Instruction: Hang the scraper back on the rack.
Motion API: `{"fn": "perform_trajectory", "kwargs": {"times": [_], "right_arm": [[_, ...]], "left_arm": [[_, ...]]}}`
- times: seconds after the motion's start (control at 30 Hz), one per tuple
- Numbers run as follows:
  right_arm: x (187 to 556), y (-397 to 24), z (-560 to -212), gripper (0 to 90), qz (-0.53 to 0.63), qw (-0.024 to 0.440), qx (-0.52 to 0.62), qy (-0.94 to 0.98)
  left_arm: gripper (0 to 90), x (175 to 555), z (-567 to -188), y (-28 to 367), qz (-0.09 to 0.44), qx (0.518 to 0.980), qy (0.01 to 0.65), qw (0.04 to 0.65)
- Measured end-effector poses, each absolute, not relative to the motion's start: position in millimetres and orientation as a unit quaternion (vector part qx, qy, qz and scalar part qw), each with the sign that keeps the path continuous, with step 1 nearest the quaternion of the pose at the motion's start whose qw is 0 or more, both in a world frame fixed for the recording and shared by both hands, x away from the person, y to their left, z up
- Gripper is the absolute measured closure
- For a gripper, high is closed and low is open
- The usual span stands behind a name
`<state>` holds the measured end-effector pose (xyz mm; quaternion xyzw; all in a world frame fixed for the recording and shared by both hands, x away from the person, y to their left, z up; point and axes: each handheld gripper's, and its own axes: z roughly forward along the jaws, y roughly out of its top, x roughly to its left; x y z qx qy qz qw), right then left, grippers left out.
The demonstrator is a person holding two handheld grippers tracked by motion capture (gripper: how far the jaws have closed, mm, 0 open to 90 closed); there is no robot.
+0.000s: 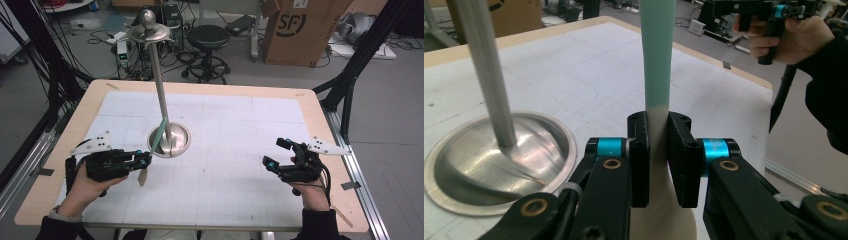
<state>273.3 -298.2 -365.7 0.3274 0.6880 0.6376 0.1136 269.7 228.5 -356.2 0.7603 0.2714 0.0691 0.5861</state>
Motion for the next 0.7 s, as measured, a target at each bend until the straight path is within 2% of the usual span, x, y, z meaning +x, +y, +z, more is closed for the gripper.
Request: {"fn": "perform_trajectory", "kwargs": {"times": [0.17,0.7], "right_arm": [[274,-299,-367,2.5,0.636,0.115,0.331,0.687],[275,-296,-372,2.5,0.632,0.109,0.334,0.69]], "left_arm": [[80.1,275,-353,242,0.079,0.735,0.289,0.608],[80.1,289,-326,261,0.113,0.707,0.304,0.629]]}}
